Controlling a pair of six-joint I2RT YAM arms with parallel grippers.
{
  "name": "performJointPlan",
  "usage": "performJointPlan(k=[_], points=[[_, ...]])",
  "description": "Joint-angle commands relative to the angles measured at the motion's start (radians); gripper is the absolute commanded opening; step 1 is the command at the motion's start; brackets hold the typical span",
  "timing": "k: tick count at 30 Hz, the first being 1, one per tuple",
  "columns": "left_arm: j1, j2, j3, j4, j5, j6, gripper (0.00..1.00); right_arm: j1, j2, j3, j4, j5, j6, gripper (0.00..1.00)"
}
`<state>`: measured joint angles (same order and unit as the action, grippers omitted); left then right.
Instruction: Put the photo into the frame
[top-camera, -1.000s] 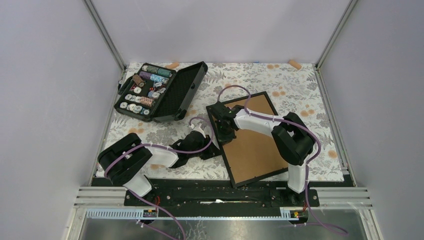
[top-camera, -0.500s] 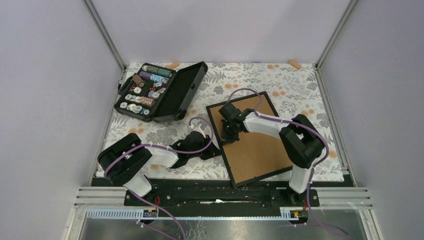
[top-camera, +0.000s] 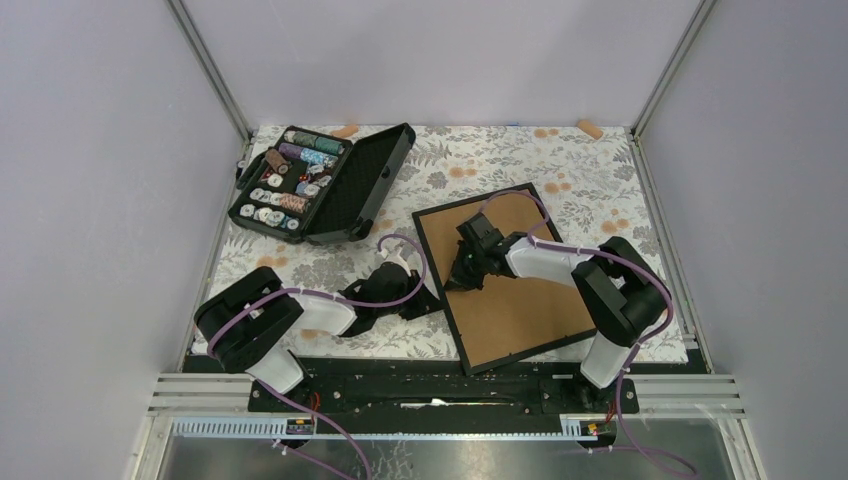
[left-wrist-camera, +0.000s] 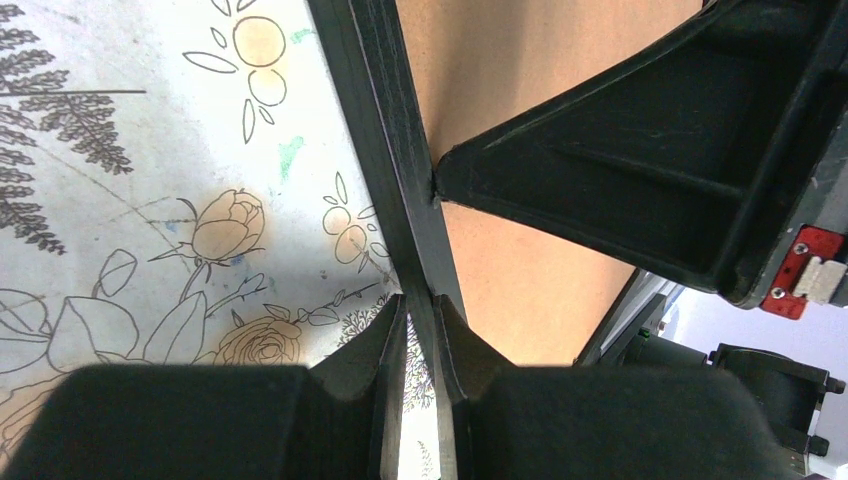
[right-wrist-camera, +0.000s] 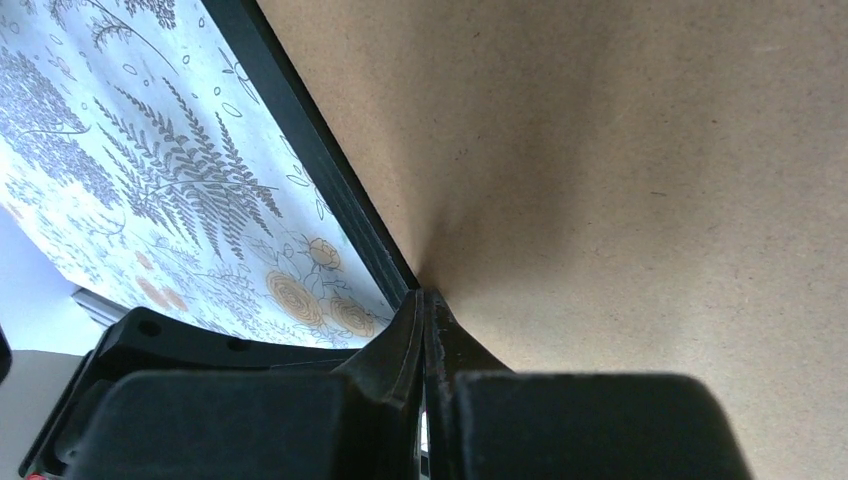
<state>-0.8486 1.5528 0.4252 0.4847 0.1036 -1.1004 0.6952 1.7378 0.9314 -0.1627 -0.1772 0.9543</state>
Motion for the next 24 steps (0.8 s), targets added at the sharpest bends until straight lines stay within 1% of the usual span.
performJointPlan(k=[1, 2, 3, 4, 5, 7, 13, 15, 17, 24], points=[[0.026, 0.047, -0.059, -0.264, -0.127, 0.079, 0.17, -0.008, 0.031, 0.024, -0.16, 0.106, -0.138, 0.05], [0.026, 0.048, -0.055, -0.264, -0.124, 0.082, 0.17, -0.006, 0.029, 0.078, -0.223, 0.14, -0.165, 0.15], [0.027, 0.051, -0.052, -0.265, -0.121, 0.084, 0.17, 0.001, 0.03, 0.127, -0.285, 0.168, -0.233, 0.28], [0.028, 0.052, -0.05, -0.264, -0.119, 0.085, 0.17, 0.011, 0.039, 0.171, -0.356, 0.212, -0.281, 0.33], [0.027, 0.052, -0.05, -0.262, -0.118, 0.085, 0.17, 0.019, 0.049, 0.21, -0.397, 0.242, -0.312, 0.36], [0.027, 0.05, -0.051, -0.259, -0.119, 0.085, 0.17, 0.025, 0.073, 0.254, -0.434, 0.256, -0.351, 0.39], [0.028, 0.055, -0.048, -0.264, -0.121, 0.087, 0.17, 0.031, 0.091, 0.261, -0.389, 0.182, -0.372, 0.4], [0.028, 0.055, -0.048, -0.263, -0.12, 0.088, 0.17, 0.044, 0.097, 0.271, -0.382, 0.179, -0.382, 0.47], [0.027, 0.054, -0.048, -0.264, -0.122, 0.088, 0.17, 0.061, 0.101, 0.286, -0.383, 0.18, -0.393, 0.51], [0.026, 0.06, -0.052, -0.252, -0.112, 0.079, 0.17, 0.07, 0.139, 0.32, -0.393, 0.18, -0.402, 0.51]])
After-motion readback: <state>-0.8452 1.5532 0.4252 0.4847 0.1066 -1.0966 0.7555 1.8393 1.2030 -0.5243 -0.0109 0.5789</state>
